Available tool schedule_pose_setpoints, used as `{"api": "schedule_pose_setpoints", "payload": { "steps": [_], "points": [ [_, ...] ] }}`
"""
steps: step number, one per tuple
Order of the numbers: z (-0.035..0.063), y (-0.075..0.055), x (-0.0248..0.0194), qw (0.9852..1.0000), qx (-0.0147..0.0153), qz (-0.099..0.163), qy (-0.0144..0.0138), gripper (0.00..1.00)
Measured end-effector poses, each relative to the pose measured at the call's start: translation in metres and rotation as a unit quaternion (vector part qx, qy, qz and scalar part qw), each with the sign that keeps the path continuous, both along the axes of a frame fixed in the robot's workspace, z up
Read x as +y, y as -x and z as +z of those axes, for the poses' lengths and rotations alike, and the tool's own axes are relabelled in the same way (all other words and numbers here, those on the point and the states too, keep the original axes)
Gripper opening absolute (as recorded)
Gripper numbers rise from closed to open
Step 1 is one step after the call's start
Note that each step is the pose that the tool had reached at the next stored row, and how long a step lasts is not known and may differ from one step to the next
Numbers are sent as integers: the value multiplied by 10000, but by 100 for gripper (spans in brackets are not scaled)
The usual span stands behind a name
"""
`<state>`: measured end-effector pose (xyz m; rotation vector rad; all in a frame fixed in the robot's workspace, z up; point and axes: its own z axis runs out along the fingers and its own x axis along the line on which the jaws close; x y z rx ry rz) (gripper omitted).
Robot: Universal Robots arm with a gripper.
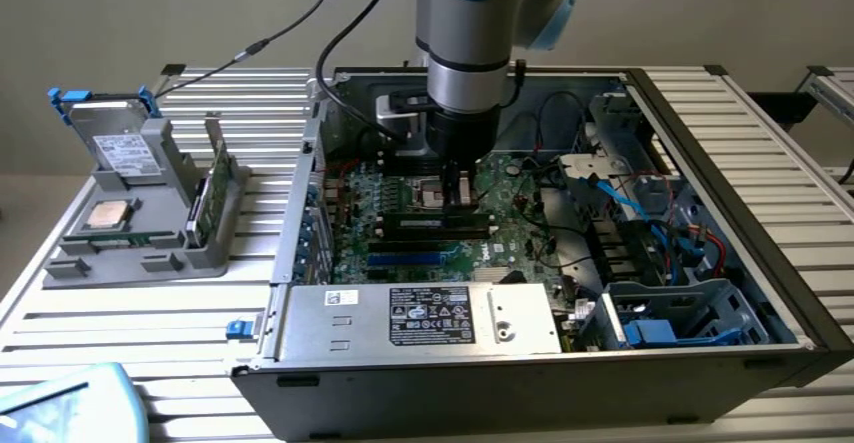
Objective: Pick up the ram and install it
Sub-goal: 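Insert the ram into the slot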
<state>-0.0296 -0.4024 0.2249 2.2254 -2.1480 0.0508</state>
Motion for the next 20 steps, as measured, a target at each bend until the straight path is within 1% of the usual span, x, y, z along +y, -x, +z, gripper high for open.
{"api": "schedule_pose_setpoints", "payload": {
  "steps": [2,3,7,10,14,16,20],
  "points": [
    [1,1,-1,10000,-5,-2,25,15],
    [1,1,-1,10000,-6,-3,30,15],
    [4,7,0,10000,-10,-5,36,15],
    [11,12,0,10000,-21,-7,37,15],
    [14,19,1,10000,-50,-14,39,15],
    [15,21,2,10000,-71,-16,49,15],
    [14,33,4,9999,-105,-30,50,15]
  ]
}}
